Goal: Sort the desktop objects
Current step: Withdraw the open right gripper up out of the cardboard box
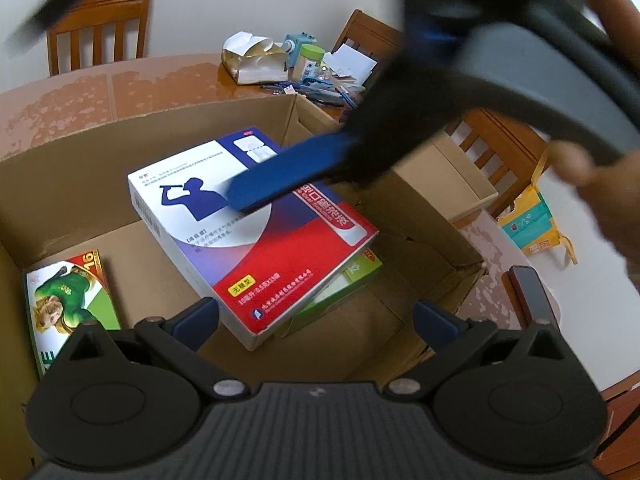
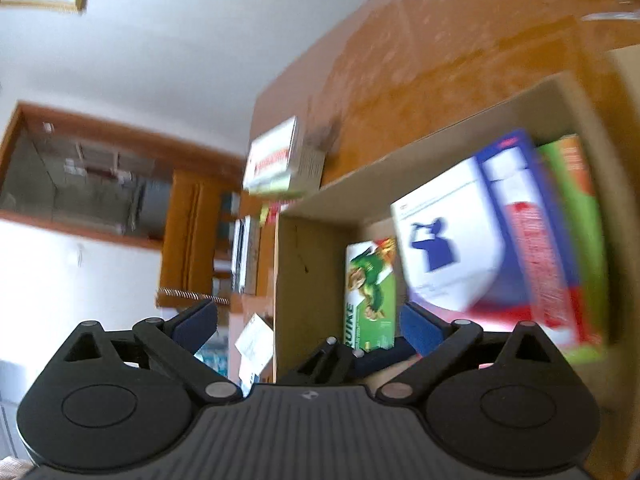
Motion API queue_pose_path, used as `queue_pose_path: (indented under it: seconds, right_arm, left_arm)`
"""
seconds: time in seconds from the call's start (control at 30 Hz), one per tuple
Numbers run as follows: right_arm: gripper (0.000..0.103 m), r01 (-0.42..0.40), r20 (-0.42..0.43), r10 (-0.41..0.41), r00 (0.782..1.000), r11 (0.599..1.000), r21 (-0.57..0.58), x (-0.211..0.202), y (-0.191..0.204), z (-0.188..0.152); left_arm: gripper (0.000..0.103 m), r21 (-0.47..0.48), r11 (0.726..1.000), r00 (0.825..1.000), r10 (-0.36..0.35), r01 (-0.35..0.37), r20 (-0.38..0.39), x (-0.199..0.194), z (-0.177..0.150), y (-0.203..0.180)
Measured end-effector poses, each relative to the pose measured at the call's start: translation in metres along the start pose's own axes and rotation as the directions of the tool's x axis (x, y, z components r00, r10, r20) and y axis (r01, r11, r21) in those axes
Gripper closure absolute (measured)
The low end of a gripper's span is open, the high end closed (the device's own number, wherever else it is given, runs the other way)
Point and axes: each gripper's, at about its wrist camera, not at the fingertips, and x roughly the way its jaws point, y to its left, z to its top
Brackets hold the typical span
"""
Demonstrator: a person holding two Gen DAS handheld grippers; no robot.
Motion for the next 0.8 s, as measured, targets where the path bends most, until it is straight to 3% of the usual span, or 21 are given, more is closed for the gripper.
queue_pose_path:
  seconds: [0.13,0.27,0.57,0.8]
  right_arm:
    - [0.002,0.037,-0.099,-0.043,0.994,0.997,-0.066,0.049,0.015,0.013]
    - [0.001,0.074,-0.132,-0.080,0.988,0.996,-0.051,0.080,0.009,0.023]
    - [0.000,0.216,-0.092,-0.224,0.970,0.973,-0.083,0.098,0.010,0.026]
    - [0.000,0.264,-0.021,-0.265,0.964,0.964,-0.030,0.087,0.004,0.026]
  left_arm:
    - [0.000,0.001,1.000,1.000,-0.003,0.003,0.004,-0.001,0.000,0.001]
    - [0.000,0.006,1.000,1.000,-0.001,0.001,0.011,-0.002,-0.002,0.000]
    - [0.000,0.001,1.000,1.000,-0.005,0.005,0.009,-0.002,-0.001,0.003]
    - [0.000,-0.007,1.000,1.000,-0.005,0.005,0.003,0.000,0.001,0.004]
